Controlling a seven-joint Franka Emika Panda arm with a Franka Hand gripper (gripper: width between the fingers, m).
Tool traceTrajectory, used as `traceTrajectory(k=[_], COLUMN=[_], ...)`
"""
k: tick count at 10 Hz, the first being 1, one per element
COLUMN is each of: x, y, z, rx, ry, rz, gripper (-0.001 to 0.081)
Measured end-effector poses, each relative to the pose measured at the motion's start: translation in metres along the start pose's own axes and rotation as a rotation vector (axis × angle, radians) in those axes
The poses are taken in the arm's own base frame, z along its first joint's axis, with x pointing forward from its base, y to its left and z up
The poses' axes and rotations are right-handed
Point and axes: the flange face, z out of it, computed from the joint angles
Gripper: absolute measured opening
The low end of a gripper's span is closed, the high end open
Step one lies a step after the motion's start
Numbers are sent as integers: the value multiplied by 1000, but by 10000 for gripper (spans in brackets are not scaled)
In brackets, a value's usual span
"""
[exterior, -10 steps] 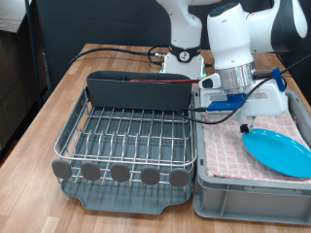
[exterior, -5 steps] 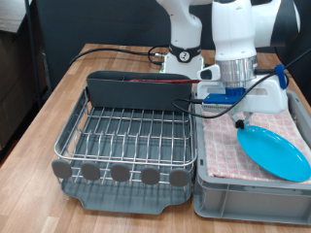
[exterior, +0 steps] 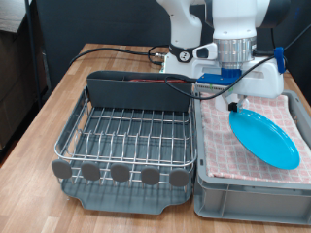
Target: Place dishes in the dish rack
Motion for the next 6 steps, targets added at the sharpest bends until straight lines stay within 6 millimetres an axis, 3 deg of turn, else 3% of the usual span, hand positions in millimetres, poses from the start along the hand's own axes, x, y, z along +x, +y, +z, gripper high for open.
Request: traceTrajectory(k=[6], x=[3], y=[6], z=[-43], rx=[-102], ry=[94], rz=[-8], gripper=[15])
